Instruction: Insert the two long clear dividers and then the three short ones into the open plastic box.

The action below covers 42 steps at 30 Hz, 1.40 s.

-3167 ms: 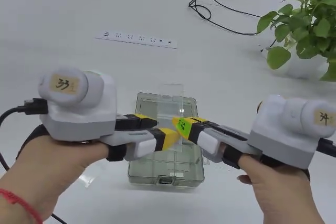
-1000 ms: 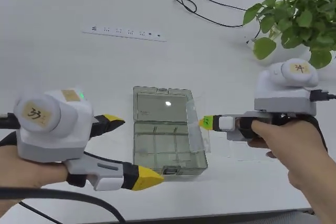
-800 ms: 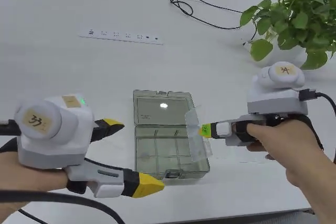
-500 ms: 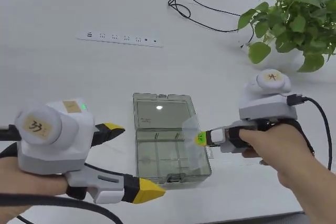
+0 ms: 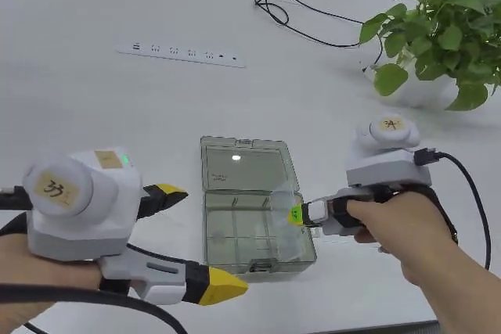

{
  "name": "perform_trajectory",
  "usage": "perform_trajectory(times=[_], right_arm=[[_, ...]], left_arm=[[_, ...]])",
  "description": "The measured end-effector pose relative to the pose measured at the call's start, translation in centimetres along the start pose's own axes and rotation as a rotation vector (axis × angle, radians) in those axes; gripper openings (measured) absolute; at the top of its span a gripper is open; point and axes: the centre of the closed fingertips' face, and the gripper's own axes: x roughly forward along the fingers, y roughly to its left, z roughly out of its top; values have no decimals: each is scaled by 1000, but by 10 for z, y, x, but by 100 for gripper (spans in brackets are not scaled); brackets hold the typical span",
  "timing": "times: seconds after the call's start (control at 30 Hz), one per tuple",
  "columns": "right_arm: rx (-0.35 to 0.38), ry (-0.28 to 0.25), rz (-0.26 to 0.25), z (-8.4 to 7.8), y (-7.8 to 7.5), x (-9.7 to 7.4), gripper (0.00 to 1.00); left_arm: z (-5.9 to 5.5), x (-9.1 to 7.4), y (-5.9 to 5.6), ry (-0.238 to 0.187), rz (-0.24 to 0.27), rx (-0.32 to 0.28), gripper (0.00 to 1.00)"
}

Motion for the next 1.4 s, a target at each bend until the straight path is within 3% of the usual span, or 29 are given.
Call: perform_trajectory(times=[0.7, 1.4], right_arm=[[-22, 24, -22, 0, -8, 13, 6], [-83, 24, -5, -1, 1, 23, 7]], left_arm=[[-2, 2, -1, -2, -11, -9, 95], [-4, 2, -1, 3, -9, -14, 95]])
